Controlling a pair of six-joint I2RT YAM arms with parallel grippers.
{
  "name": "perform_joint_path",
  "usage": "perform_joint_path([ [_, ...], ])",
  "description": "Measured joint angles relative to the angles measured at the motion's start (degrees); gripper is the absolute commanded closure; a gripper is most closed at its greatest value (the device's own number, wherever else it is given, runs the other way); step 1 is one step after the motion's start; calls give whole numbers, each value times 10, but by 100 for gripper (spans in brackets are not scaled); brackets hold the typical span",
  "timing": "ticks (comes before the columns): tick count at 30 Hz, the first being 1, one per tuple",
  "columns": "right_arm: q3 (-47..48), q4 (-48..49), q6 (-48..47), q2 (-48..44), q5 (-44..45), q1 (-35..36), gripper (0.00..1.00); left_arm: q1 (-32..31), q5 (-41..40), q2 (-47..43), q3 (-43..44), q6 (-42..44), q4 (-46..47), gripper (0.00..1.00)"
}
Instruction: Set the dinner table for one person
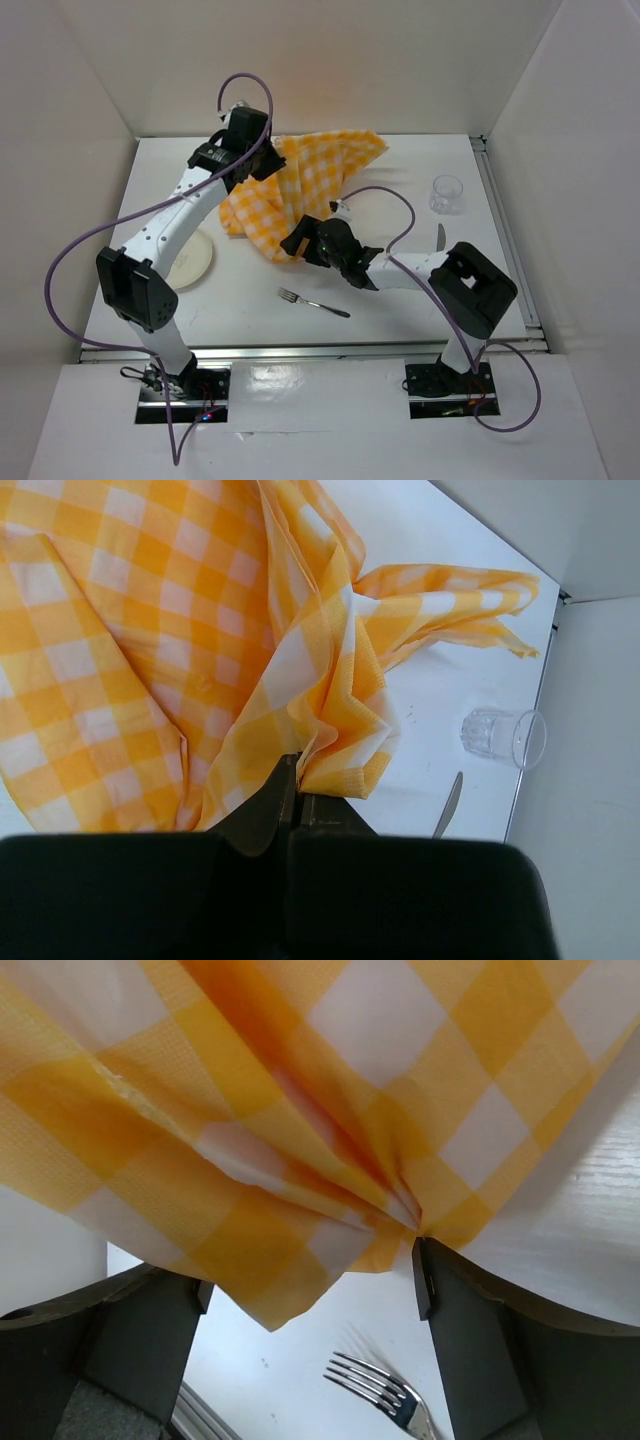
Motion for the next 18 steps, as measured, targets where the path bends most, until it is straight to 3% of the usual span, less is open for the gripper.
perform_joint_path([
  [1, 0, -1, 3, 0, 2, 3, 9, -1, 0, 1, 0, 0, -2, 100],
  [5, 22, -28, 28, 10, 16, 7, 36, -5, 2, 3, 0, 0, -3, 100],
  [6, 34, -38, 33, 17, 21, 7, 63, -5, 3, 4, 1, 0, -3, 100],
  [7, 46, -51, 35, 23, 28, 8, 79, -5, 4, 5, 2, 0, -3, 100],
  [9, 67, -80, 44, 31, 49, 8, 100, -5, 9, 8, 10, 5, -10, 100],
  [13, 90, -136, 22, 22, 106, 0, 100, -7, 30, 39, 63, 40, -20, 100],
  [18, 123, -150, -152, -17, 133, -93, 100, 1, 93, 151, 267, 89, -40, 100],
])
